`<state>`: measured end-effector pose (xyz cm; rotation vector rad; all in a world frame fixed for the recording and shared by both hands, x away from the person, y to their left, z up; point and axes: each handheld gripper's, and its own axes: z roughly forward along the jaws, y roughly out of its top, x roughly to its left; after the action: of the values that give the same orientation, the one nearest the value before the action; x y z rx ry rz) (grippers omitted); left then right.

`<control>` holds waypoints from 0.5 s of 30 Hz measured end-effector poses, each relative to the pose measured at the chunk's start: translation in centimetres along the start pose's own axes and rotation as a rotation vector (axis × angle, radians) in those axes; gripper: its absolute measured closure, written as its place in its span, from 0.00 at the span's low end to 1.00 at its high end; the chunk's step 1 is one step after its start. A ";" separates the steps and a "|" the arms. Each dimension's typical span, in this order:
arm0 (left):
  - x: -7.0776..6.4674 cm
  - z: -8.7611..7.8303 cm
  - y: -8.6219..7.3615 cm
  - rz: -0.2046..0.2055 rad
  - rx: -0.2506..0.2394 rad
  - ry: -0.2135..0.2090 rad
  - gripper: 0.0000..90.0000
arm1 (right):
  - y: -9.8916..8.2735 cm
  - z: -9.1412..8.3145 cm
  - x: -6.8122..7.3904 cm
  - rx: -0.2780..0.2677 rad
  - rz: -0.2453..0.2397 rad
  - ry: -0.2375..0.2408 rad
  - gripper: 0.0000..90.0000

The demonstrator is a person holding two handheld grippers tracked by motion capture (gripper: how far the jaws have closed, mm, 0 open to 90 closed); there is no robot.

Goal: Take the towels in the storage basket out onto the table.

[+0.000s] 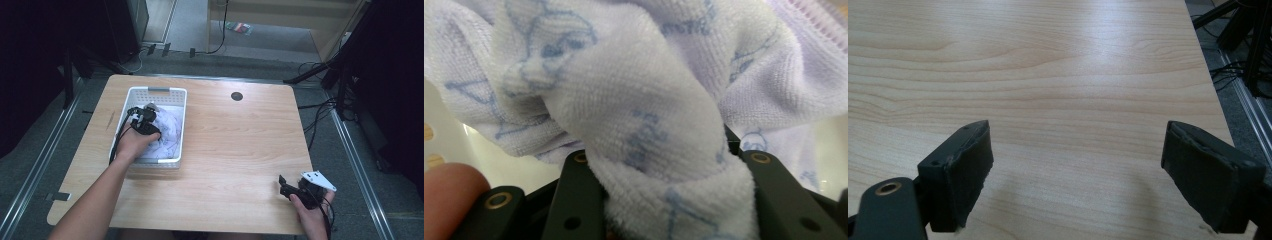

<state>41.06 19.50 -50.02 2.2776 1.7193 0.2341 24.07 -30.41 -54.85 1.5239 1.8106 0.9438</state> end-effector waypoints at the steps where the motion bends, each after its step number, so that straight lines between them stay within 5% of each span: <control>1: 0.1 -0.3 0.0 0.008 -0.012 -0.010 0.71 | 0.0 0.0 0.0 0.000 0.000 -0.001 0.15; 15: 0.4 -4.4 0.5 0.016 -0.129 -0.032 0.71 | 0.0 0.0 0.0 -0.003 -0.003 0.005 0.15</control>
<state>40.32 20.30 -45.74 2.1912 1.6218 0.3006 24.06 -30.41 -54.85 1.5175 1.8139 0.9491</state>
